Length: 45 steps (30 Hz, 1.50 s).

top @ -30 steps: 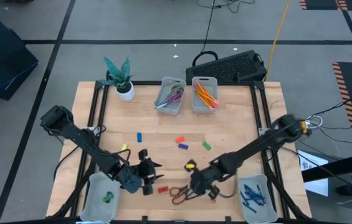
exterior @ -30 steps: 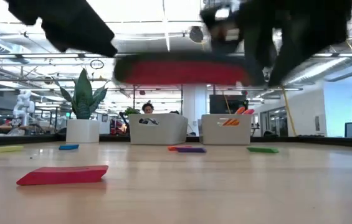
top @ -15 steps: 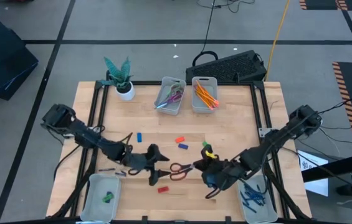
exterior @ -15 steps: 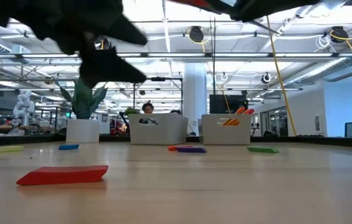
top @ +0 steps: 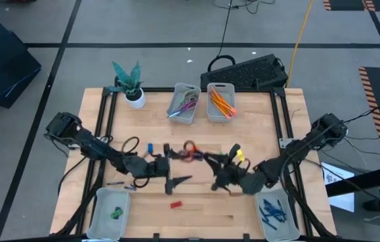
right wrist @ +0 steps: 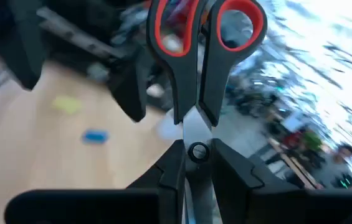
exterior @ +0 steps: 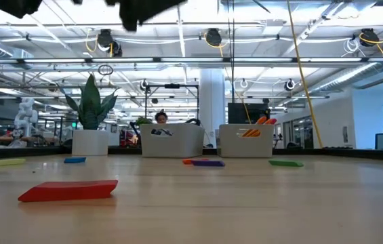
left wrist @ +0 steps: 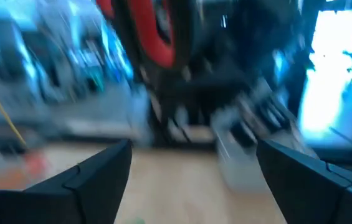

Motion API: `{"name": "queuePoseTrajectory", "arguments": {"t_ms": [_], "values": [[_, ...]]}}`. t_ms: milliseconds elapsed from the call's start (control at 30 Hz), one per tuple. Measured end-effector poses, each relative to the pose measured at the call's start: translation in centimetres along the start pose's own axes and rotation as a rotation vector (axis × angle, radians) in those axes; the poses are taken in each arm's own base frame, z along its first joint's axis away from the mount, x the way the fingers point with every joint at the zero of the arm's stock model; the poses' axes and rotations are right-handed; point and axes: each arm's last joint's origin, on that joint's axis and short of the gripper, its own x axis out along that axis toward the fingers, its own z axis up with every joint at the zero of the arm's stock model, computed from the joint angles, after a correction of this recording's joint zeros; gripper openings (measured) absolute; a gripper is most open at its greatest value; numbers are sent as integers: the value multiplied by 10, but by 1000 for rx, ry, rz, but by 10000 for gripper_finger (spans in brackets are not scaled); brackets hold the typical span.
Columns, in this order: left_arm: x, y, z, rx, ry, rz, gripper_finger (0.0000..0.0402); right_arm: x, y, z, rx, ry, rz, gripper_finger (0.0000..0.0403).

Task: Sort crayons/erasers/pens/pencils in bins
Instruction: Put the black scissors into the top left bin

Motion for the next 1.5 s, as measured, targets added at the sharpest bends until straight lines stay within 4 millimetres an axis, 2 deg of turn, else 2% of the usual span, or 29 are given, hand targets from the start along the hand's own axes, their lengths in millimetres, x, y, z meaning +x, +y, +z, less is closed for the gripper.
{"name": "queuePoseTrajectory", "arguments": {"t_ms": [167, 400, 633, 867, 1000, 1100, 1200, 1333, 1400, 1500], "values": [[7, 21, 23, 37, -214, 78, 349, 8, -18, 2, 119, -117, -113, 53], [36, 45, 50, 20, -299, 102, 336, 28, -36, 0, 63, -146, -178, 52], [50, 58, 65, -49, -329, 191, 273, 40, -47, -3, 19, -120, -238, 52], [59, 77, 82, -119, -388, 220, 184, 45, -52, -5, 26, -124, -252, 52], [64, 82, 82, -111, -350, 223, 109, 46, -52, -5, 37, -118, -256, 59], [66, 83, 83, -104, -324, 226, 39, 45, -52, -5, 60, -123, -254, 84], [70, 85, 84, -93, -274, 290, 33, 41, -50, -3, 87, -96, -268, 121], [74, 94, 105, -70, -134, 405, 33, 26, -43, -2, 100, 21, -326, 171], [77, 108, 121, -95, -8, 459, 33, 16, -35, -2, 54, 87, -337, 192], [77, 142, 149, -171, 218, 562, 33, 0, -23, -3, -10, 154, -340, 212]]}}
